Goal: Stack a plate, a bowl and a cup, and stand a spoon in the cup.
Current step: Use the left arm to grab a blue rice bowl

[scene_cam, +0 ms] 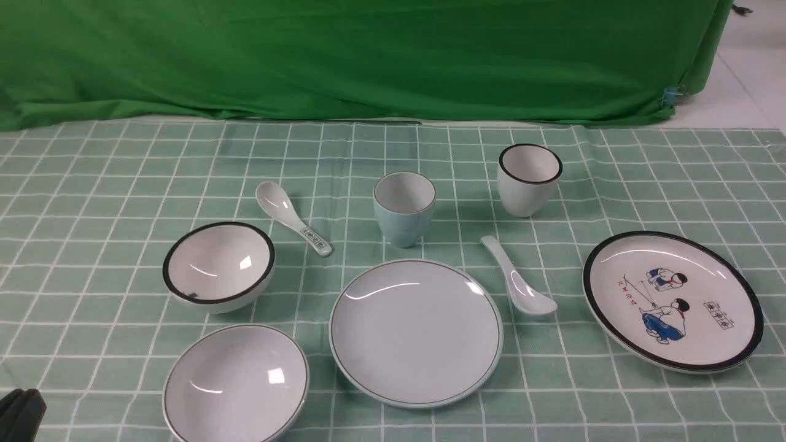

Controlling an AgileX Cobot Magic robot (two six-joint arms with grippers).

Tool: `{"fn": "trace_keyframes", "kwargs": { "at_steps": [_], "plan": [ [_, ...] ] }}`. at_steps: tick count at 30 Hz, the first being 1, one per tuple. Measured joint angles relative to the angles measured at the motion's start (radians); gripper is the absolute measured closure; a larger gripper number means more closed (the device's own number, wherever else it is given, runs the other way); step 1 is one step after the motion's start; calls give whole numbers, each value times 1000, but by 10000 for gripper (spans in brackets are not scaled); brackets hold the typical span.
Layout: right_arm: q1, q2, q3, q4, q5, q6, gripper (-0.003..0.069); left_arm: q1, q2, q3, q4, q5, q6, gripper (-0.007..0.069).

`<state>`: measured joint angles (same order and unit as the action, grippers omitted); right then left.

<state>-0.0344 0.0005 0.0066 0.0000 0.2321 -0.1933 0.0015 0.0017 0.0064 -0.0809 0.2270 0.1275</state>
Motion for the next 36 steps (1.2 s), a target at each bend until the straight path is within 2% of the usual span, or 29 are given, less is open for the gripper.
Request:
{"fn": "trace_keyframes", "kwargs": {
  "at_steps": [17, 20, 23, 24, 25, 33, 36],
  "plan": [
    [0, 0, 0, 0, 1, 0, 391, 0, 0, 0, 16, -11, 0, 607],
    [0, 0, 0, 0, 1, 0, 391, 0, 0, 0, -27, -91, -10, 607],
    [0, 0, 0, 0, 1, 0, 391, 0, 0, 0, -238, -277, -121, 607],
    [0, 0, 0, 0, 1, 0, 391, 0, 0, 0, -250, -287, -127, 607],
    [0, 0, 0, 0, 1, 0, 391, 0, 0, 0, -320, -363, -173, 607],
    [0, 0, 0, 0, -3, 0, 391, 0, 0, 0, -320, -536, -202, 607],
    [0, 0, 0, 0, -8, 1, 391, 0, 0, 0, -317, -715, -260, 607]
  ]
}}
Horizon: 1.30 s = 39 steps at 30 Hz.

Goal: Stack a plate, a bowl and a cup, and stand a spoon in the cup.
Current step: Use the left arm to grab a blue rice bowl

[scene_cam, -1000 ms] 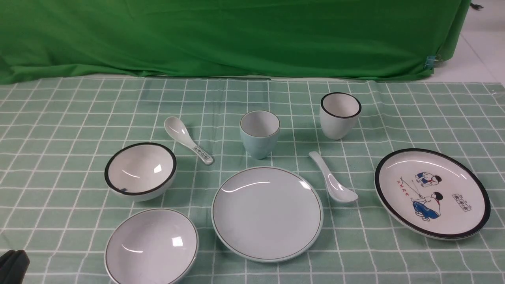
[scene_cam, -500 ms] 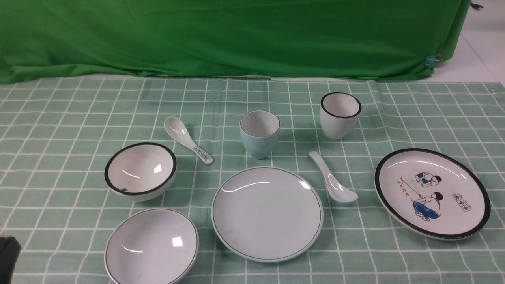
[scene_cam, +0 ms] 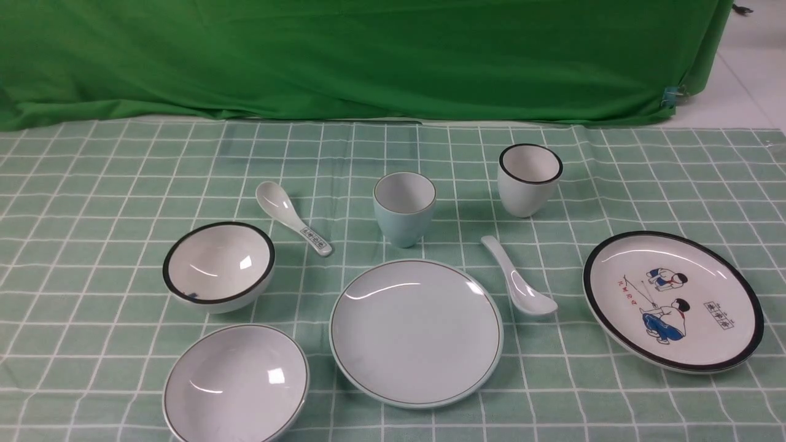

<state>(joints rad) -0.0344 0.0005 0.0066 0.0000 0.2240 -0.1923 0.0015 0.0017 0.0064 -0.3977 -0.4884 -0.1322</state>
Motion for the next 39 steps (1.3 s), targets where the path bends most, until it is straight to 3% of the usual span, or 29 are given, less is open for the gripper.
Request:
{"fn": "trace_keyframes", "kwargs": {
  "at_steps": [3, 7, 9, 10, 13, 18, 23, 28, 34, 39],
  "plan": [
    [1, 0, 0, 40, -45, 46, 391, 0, -2, -43, -9, -63, -107, 607],
    [11, 0, 0, 211, -215, 240, 391, 0, 45, -263, 61, 171, -143, 607],
    [12, 0, 0, 294, -344, 436, 391, 0, 200, -503, 179, 534, -134, 607],
    [12, 0, 0, 300, -368, 456, 391, 0, 231, -519, 190, 561, -131, 607],
    [12, 0, 0, 326, -444, 540, 391, 0, 490, -744, 232, 995, -51, 607],
    [12, 0, 0, 331, -470, 552, 391, 0, 905, -910, 217, 1489, 132, 607],
    [19, 0, -11, 333, -494, 551, 425, -2, 1184, -917, 174, 1587, 250, 607],
    [88, 92, -273, 311, -110, 383, 613, -2, 1276, -918, 180, 1534, 273, 607],
    [180, 560, -708, 299, 459, 99, 636, -12, 1367, -919, 191, 1492, 289, 607],
    [190, 809, -797, 293, 659, 27, 636, -95, 1403, -919, 203, 1466, 303, 607]
  ]
}}
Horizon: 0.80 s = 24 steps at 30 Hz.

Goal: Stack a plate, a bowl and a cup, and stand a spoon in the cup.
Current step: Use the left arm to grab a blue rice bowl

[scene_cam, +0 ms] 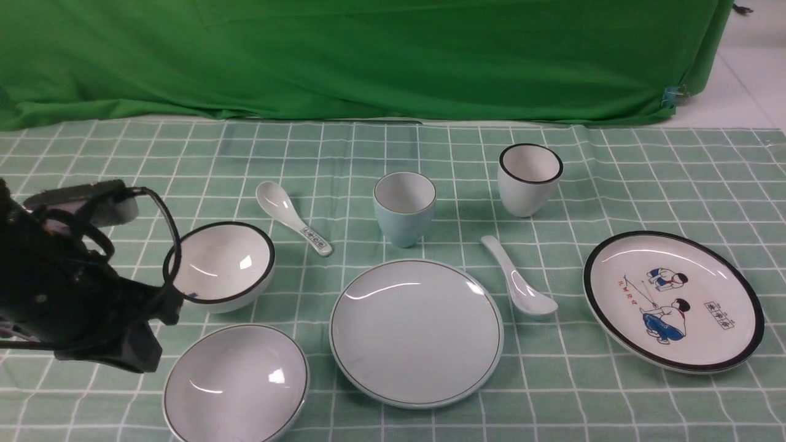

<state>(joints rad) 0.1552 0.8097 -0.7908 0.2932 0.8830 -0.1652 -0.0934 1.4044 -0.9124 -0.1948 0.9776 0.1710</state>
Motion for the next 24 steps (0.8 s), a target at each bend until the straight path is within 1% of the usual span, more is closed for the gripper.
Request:
{"fn": "trace_keyframes", "kwargs": {
  "at_steps": [3, 4, 6, 9, 13, 14, 15, 17, 18, 19, 21, 24],
  "plan": [
    [1, 116, -6, -1, 46, -18, 636, -69, 14, 0, 45, -35, -4, 607],
    [2, 150, -9, -5, 57, -33, 636, -102, 17, 0, 83, -48, -25, 607],
    [4, 197, -11, -5, 66, -57, 636, -135, 22, -1, 168, -67, -89, 603],
    [7, 220, -11, -5, 65, -65, 636, -145, 23, -1, 255, -102, -165, 583],
    [7, 222, -12, -5, 52, -68, 636, -145, 26, -1, 294, -139, -198, 517],
    [7, 222, -12, -5, 48, -70, 636, -145, 29, -1, 298, -150, -201, 484],
    [7, 221, -12, -5, 45, -70, 636, -145, 30, -1, 298, -153, -201, 484],
    [7, 215, -12, -5, 28, -70, 636, -145, 60, -1, 308, -178, -205, 368],
    [7, 214, -12, -5, 26, -70, 636, -145, 67, -1, 308, -180, -205, 359],
    [7, 212, -12, -5, 19, -70, 634, -145, 93, -1, 308, -186, -205, 298],
    [7, 210, -12, -5, 14, -70, 634, -145, 136, -1, 304, -188, -205, 217],
    [7, 207, -12, -5, 6, -70, 628, -145, 196, -1, 294, -194, -205, 133]
  ]
}}
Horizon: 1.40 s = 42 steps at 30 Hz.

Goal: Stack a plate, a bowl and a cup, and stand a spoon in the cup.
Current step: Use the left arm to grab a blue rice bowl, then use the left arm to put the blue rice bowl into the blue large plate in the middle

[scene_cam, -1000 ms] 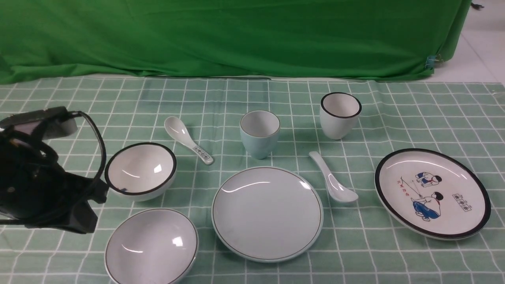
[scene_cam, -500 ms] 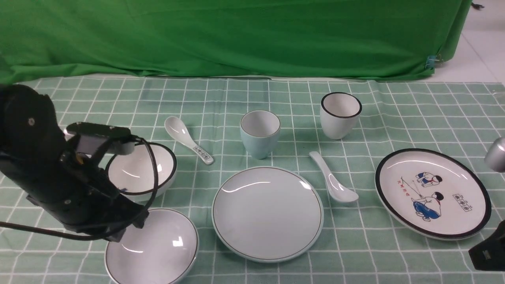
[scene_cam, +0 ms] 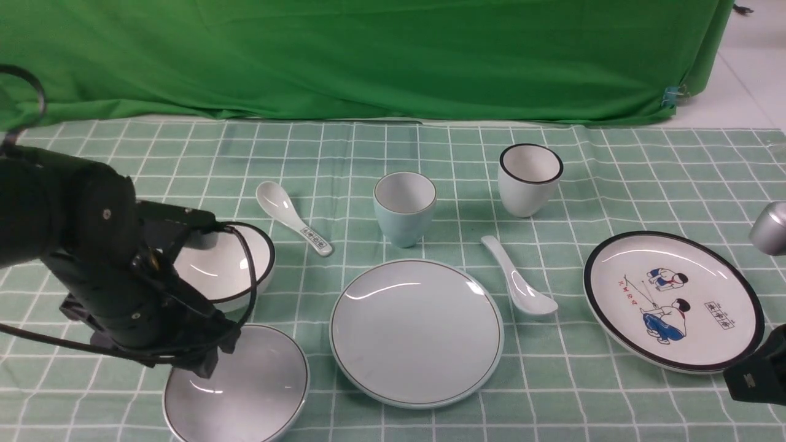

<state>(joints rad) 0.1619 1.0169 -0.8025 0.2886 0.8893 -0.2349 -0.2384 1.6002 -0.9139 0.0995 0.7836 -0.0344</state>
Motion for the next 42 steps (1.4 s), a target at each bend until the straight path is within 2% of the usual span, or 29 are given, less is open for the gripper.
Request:
{"fn": "trace_keyframes", "kwargs": {
  "at_steps": [3, 6, 7, 8, 9, 10, 15, 19, 23, 27, 30, 42],
  "plan": [
    [0, -1, 0, 0, -2, 0, 626, 0, 50, 0, -12, -1, 1, 120],
    [0, -1, 0, 0, -3, 0, 624, 0, 77, 0, -22, 0, 2, 178],
    [0, -1, 0, 0, -4, 0, 624, 0, 89, -1, -30, 3, 3, 272],
    [0, -1, 0, 0, -4, 0, 624, 0, 89, -1, -32, 3, 3, 286],
    [0, -1, 0, 0, -4, 0, 624, 0, 89, -4, -40, 10, 3, 384],
    [0, -1, 0, 0, -5, 0, 624, 0, 83, -10, -44, 25, 4, 438],
    [0, -1, 0, 1, -11, 0, 614, 0, 6, -60, -76, 129, 4, 587],
    [0, -1, 0, 4, -22, 0, 606, -11, -72, -140, -180, 138, 48, 597],
    [0, -1, 0, 9, -28, 0, 603, -78, -83, -236, -278, 75, 67, 597],
    [0, -1, 0, 12, -28, 0, 602, -176, 2, -364, -306, 40, 56, 597],
    [0, -1, 0, 12, -28, 0, 596, -206, 100, -439, -318, 39, 50, 597],
    [0, -1, 0, 13, -25, 0, 589, -210, 358, -506, -334, 37, 54, 597]
  ]
}}
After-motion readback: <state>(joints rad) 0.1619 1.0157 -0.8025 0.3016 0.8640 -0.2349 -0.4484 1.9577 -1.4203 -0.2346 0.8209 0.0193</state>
